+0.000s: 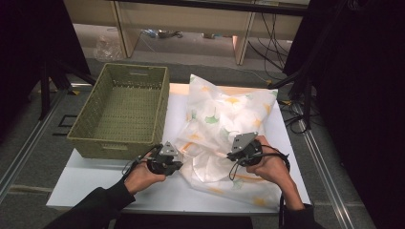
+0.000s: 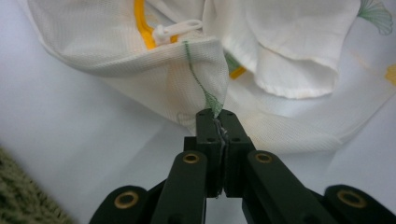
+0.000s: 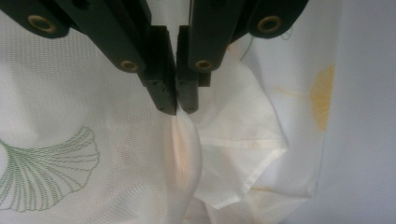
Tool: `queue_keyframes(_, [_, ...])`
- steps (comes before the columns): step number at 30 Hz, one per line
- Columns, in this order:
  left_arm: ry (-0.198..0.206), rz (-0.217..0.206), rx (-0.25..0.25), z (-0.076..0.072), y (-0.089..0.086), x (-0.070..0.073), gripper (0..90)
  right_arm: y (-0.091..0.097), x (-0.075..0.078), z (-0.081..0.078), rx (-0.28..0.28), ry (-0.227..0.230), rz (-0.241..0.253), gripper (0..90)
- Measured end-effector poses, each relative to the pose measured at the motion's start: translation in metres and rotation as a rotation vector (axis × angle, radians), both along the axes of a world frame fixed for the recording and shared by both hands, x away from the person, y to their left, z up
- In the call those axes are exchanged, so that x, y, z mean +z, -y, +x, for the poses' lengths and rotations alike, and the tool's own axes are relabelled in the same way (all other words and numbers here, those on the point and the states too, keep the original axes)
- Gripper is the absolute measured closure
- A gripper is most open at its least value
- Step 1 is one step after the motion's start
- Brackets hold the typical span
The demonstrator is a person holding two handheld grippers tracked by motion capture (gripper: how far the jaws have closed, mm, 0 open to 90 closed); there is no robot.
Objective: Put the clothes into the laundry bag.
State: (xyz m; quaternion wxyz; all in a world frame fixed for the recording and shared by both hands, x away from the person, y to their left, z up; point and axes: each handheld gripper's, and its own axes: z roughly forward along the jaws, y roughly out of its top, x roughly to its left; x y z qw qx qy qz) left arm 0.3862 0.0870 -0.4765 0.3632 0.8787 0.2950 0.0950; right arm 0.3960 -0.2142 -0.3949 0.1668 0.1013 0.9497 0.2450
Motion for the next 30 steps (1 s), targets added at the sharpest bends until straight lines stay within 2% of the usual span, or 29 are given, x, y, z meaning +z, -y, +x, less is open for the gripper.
queue_keyframes(1, [0.013, 0.011, -0.012, 0.000, -0.002, 0.000, 88.1, 0.001, 0.000, 0.000, -0.002, -0.004, 0.001, 88.3])
queue_keyframes(2, [-0.004, 0.014, -0.004, -0.001, -0.003, -0.001, 88.2, 0.002, 0.001, 0.000, 0.001, -0.006, 0.003, 88.3])
queue_keyframes(6, [-0.012, 0.007, -0.010, -0.004, -0.006, -0.001, 88.3, 0.002, 0.001, -0.001, -0.007, -0.007, 0.004, 88.3])
queue_keyframes(8, [-0.010, 0.029, -0.016, -0.005, -0.006, 0.000, 88.3, 0.002, 0.002, -0.001, -0.004, 0.002, 0.004, 88.4])
queue_keyframes(9, [0.004, 0.042, -0.029, -0.007, -0.008, 0.002, 88.2, 0.002, 0.002, -0.001, -0.003, 0.003, 0.005, 88.5])
queue_keyframes(11, [-0.001, 0.052, -0.025, -0.009, -0.012, 0.003, 88.2, 0.003, 0.004, -0.001, -0.001, 0.008, 0.009, 88.5])
queue_keyframes(13, [-0.002, 0.049, -0.012, -0.010, -0.018, 0.002, 88.3, 0.003, 0.004, -0.002, -0.007, -0.008, 0.014, 88.5])
queue_keyframes(15, [-0.001, 0.043, -0.001, -0.013, -0.022, 0.003, 87.9, 0.003, 0.005, -0.002, -0.005, 0.000, 0.016, 88.5])
queue_keyframes(17, [0.039, 0.034, 0.017, -0.015, -0.023, 0.008, 85.1, 0.002, 0.005, -0.002, 0.001, 0.003, 0.014, 88.5])
queue_keyframes(20, [0.095, 0.012, 0.004, -0.018, -0.018, 0.020, 81.9, 0.001, 0.004, -0.002, -0.005, -0.006, 0.011, 88.5])
queue_keyframes(23, [0.147, -0.016, 0.004, -0.019, -0.007, 0.027, 72.0, 0.000, 0.004, -0.002, 0.001, -0.001, 0.009, 88.5])
queue_keyframes(25, [0.158, -0.031, 0.009, -0.016, -0.002, 0.029, 65.6, 0.000, 0.004, -0.002, 0.000, -0.009, 0.008, 88.5])
queue_keyframes(26, [0.160, -0.027, 0.008, -0.013, 0.001, 0.030, 65.3, 0.000, 0.003, -0.003, -0.017, -0.009, 0.008, 88.4])
queue_keyframes(29, [0.174, -0.018, 0.011, -0.006, 0.008, 0.031, 58.9, -0.001, 0.002, -0.003, -0.012, -0.011, 0.005, 88.4])
queue_keyframes(30, [0.167, -0.011, 0.009, -0.002, 0.011, 0.029, 56.8, -0.001, 0.002, -0.003, -0.015, -0.010, 0.005, 88.4])
